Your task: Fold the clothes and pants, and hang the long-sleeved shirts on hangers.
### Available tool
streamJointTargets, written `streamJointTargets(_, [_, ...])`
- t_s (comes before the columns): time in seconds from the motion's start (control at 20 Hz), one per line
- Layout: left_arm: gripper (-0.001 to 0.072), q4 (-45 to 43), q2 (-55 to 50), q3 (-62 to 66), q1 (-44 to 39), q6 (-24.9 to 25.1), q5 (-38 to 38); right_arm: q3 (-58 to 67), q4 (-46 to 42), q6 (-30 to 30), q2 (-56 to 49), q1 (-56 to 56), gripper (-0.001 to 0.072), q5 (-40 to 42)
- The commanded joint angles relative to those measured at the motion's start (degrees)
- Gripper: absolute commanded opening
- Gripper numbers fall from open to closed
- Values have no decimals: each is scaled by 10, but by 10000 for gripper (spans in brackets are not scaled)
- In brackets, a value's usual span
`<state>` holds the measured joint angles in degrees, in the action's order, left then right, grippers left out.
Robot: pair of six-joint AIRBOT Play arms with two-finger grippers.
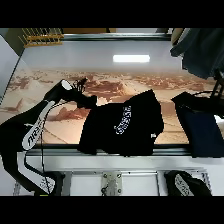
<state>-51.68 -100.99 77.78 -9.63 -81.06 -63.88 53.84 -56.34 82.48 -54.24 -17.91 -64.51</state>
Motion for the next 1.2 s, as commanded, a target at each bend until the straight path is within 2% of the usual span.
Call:
streamJointTargets(0.0, [6, 2, 17, 20, 24, 7, -6, 0, -39, -14, -140, -20, 608, 10])
streamJointTargets(0.1, [6, 2, 24, 22, 26, 7, -6, 0, -32, -39, -223, -18, 607, 35])
streamJointTargets(0.25, [6, 2, 24, 22, 26, 7, -10, 0, 46, -91, -315, -8, 605, 54])
streamJointTargets(0.45, [6, 3, 24, 22, 24, 7, -10, 0, 122, -153, -372, 26, 578, 59])
streamJointTargets(0.6, [6, 3, 24, 22, 24, 7, -10, 0, 130, -153, -378, 58, 575, 78])
streamJointTargets(0.65, [6, 3, 24, 22, 24, 7, -12, 3, 131, -153, -378, 65, 499, 82])
streamJointTargets(0.7, [6, 3, 26, 22, 24, 7, -12, 11, 131, -156, -377, 69, 215, 80])
streamJointTargets(0.75, [6, 2, 32, 22, 24, 6, -14, 23, 131, -165, -372, 69, 5, 69])
streamJointTargets(0.9, [5, 2, 101, 36, 41, 3, -1, 103, 119, -166, -322, 62, 11, 10])
streamJointTargets(1.15, [5, 2, 274, 154, 52, 3, -78, 309, 116, -154, -171, 58, 11, -82])
